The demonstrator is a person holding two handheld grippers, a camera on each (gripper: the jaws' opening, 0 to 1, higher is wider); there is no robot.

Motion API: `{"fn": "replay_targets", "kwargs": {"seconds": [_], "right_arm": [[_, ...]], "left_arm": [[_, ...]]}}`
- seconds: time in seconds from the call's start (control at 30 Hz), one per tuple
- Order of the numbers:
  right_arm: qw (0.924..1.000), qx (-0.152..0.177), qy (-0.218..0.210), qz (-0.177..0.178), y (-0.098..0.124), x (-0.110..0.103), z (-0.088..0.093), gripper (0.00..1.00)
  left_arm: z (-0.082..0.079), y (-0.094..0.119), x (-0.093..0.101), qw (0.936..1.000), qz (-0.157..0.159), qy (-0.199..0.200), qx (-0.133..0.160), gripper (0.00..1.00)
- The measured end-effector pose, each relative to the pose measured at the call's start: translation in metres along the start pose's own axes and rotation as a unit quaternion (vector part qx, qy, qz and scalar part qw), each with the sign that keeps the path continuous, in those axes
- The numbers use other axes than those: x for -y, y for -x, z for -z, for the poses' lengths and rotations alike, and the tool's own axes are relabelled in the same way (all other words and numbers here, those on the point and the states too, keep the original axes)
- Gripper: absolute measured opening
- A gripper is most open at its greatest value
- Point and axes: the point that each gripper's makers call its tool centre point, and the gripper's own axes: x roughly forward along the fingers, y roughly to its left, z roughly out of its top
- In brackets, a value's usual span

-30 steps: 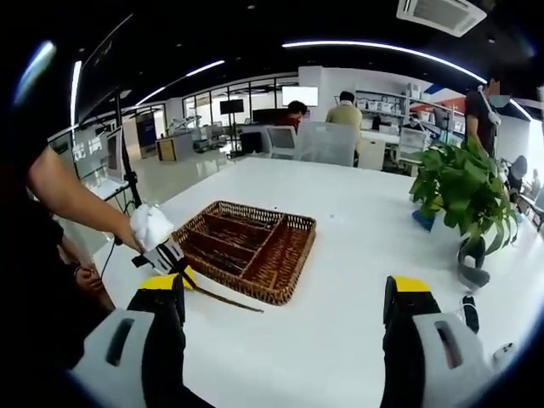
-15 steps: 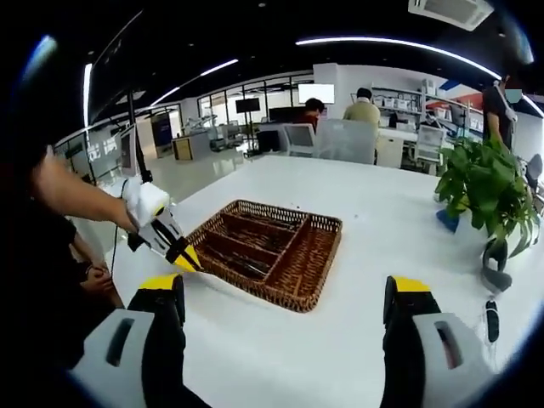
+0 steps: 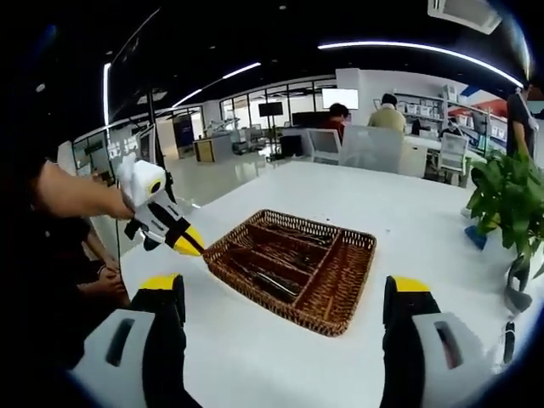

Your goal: Arrange the knives, forks, and spoons in their matching storage slots by inserting each utensil handle-first until every utensil is classified and aligned in the correct compartment

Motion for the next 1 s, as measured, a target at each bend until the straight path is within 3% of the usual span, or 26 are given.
{"fn": "replay_targets", "kwargs": {"seconds": [0.17, 0.33, 0.47, 0.6, 1.0], "right_arm": [[0.9999, -0.009, 0.003, -0.014, -0.012, -0.012, 0.004, 0.97], [0.9995, -0.002, 0.008, -0.029, -0.022, -0.023, -0.001, 0.95], [0.999, 0.001, 0.005, -0.045, -0.021, -0.033, -0.007, 0.94], [0.9985, -0.014, 0.014, -0.052, -0.028, -0.036, 0.0, 0.93], [0.9977, -0.007, 0.006, -0.067, -0.045, -0.052, -0.003, 0.88]], "left_arm": [[-0.021, 0.015, -0.008, 0.999, -0.019, 0.021, 0.035, 0.02], [-0.03, 0.029, -0.012, 0.998, -0.026, 0.022, 0.054, 0.02], [-0.038, 0.042, -0.012, 0.9942, -0.022, 0.058, 0.088, 0.02], [-0.041, 0.051, -0.012, 0.9938, -0.025, 0.053, 0.095, 0.02], [-0.062, 0.06, -0.006, 0.9905, -0.01, 0.054, 0.126, 0.02]]}}
